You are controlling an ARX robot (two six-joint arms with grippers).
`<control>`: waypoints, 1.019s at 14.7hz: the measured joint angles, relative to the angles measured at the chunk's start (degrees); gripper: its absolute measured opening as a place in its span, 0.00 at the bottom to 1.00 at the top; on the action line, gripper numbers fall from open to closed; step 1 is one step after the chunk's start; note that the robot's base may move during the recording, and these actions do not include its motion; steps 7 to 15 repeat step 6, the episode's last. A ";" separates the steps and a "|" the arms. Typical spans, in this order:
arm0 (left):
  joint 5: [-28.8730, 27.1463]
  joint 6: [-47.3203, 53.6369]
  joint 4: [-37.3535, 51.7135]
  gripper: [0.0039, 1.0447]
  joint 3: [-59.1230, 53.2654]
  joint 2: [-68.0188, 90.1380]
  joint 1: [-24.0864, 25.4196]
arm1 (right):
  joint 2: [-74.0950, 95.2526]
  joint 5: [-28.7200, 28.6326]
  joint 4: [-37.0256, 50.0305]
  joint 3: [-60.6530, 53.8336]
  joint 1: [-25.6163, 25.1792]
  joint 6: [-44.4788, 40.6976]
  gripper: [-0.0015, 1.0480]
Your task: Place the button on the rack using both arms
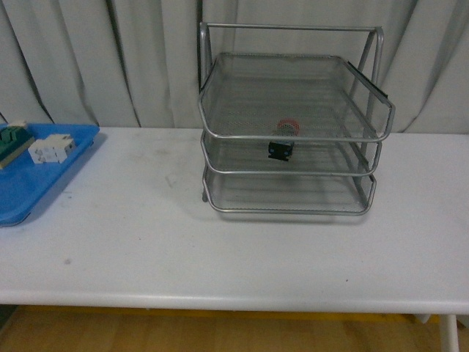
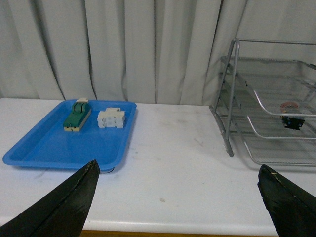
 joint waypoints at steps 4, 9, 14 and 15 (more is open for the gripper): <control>0.00 0.00 0.00 0.94 0.00 0.00 0.00 | 0.00 0.00 0.00 0.00 0.00 0.00 0.94; 0.00 0.00 -0.02 0.94 0.00 0.00 0.00 | 0.00 0.00 0.00 0.00 0.00 0.00 0.94; 0.00 0.00 -0.02 0.94 0.00 0.00 0.00 | 0.00 0.00 0.00 0.00 0.00 0.00 0.94; 0.00 0.00 -0.02 0.94 0.00 0.00 0.00 | 0.00 0.00 0.00 0.00 0.00 0.00 0.94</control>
